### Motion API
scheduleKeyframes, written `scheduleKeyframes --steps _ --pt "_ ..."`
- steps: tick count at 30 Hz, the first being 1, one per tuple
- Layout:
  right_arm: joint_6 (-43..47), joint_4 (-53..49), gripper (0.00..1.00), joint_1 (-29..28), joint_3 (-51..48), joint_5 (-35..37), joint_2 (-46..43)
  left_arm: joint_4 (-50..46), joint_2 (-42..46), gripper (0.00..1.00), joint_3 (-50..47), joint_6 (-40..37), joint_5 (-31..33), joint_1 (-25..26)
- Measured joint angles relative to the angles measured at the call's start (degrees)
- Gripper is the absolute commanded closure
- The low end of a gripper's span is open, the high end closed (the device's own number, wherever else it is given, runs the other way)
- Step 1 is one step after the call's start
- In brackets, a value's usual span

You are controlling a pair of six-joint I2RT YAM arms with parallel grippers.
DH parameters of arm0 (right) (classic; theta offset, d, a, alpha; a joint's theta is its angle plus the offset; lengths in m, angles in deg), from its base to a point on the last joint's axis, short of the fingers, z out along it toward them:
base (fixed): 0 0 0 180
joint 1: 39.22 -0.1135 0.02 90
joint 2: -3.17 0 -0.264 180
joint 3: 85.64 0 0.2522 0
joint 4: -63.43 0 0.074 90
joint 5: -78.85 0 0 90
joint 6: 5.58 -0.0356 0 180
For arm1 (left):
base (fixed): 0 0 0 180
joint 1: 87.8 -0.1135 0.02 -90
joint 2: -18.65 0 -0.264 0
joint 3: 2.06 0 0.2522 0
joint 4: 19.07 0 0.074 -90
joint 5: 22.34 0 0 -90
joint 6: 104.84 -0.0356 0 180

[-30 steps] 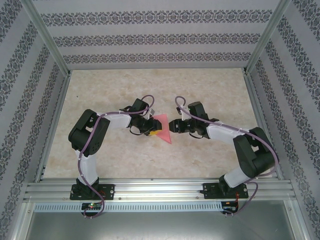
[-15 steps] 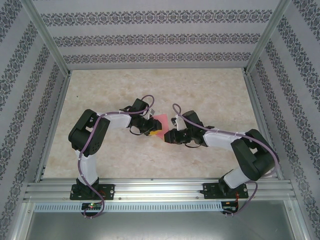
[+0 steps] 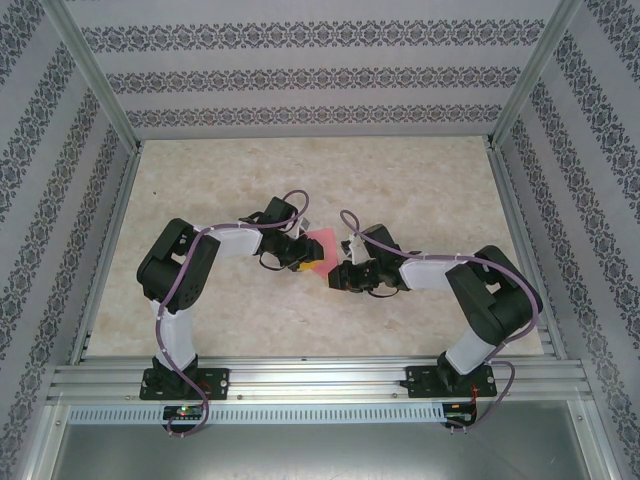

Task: Fold a paper plane with a square sheet of paper (fold left side to right side)
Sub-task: Third fold the triangle at the center of the table.

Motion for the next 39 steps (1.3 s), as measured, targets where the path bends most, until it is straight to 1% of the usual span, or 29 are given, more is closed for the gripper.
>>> scheduleKeyframes --steps 14,24,34,39 --pt "-0.1 -0.1 0.76 0.6 0.0 0.5 0.9 0.0 0.0 0.59 0.0 -0.1 0.0 0.0" --pt "-3.0 -0.1 0.76 2.3 0.0 1.3 1.9 -0.1 0.0 0.59 0.1 -0.3 0.1 0.0" --pt "-2.6 -4.7 0.76 2.3 2.3 2.2 2.5 -1.1 -0.2 0.59 0.9 -0.3 0.2 0.0" --pt "-2.6 -5.3 0.76 1.5 2.3 3.1 2.1 -3.3 -0.3 0.59 2.3 -1.1 1.1 0.1"
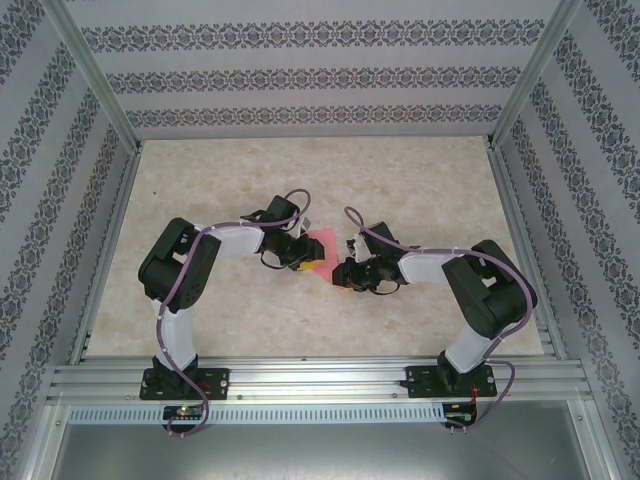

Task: Fold a paper plane with a square sheet of paper (fold left side to right side)
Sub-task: Third fold the triangle at the center of the table.

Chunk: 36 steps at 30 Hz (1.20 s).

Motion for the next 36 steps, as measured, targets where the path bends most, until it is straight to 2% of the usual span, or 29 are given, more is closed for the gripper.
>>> scheduleKeyframes --steps 13,26,36 --pt "0.0 -4.3 0.72 -0.4 -0.5 1.7 -7.6 -1.0 -0.3 0.59 0.7 -0.4 0.8 0.0" --pt "-0.5 -3.0 0.70 -1.2 4.8 1.5 0.8 -1.0 -0.3 0.59 0.7 -0.4 0.7 0.0" --pt "-0.6 -3.1 0.70 -1.5 4.6 1.5 1.3 -1.0 -0.3 0.59 0.7 -0.4 0.7 0.0"
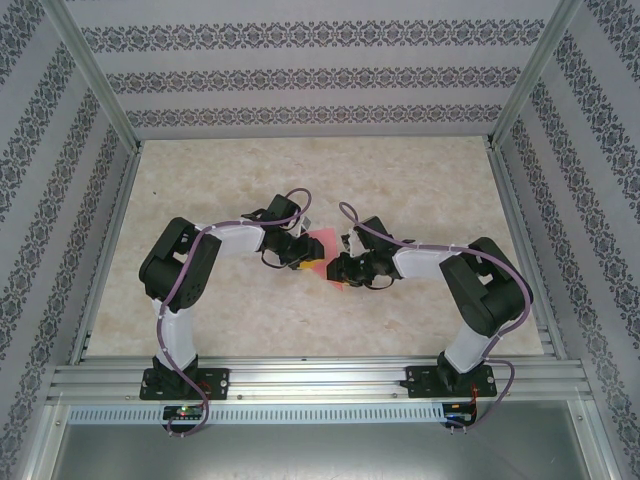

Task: Fold a paper plane with a square sheet of paper (fold left side to right side)
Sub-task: Third fold the triangle at the center of the table.

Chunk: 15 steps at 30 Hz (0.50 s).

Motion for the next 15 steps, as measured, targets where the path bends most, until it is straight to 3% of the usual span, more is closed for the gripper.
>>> scheduleKeyframes --steps 8,15 --pt "0.2 -1.0 0.69 -0.1 0.0 0.9 -0.2 0.0 -0.1 0.59 0.0 0.0 0.0 0.0" --pt "1.3 -5.3 0.68 -0.1 0.1 3.0 -6.4 0.0 -0.1 0.59 0.0 0.0 -0.1 0.0"
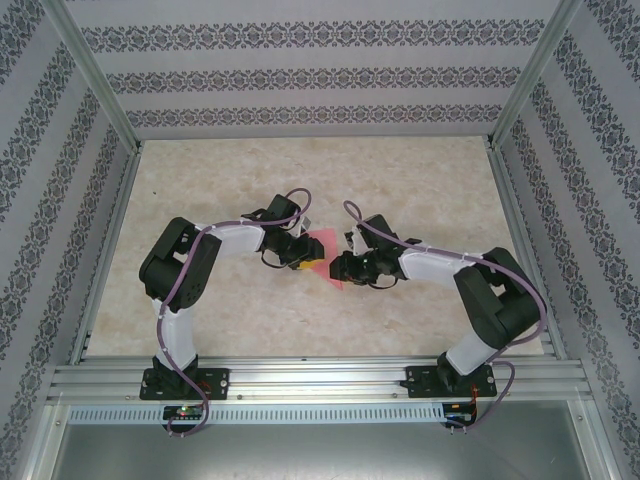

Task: Fold a paper plane with a square sheet of paper (fold left side to right side)
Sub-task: Third fold the triangle at the center of the table.

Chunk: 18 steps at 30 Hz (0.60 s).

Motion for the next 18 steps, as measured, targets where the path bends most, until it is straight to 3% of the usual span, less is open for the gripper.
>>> scheduleKeyframes --steps 18 --pt "-1.6 0.9 0.68 -3.2 0.0 -2.6 3.9 0.0 0.0 0.59 0.0 0.0 0.0 0.0"
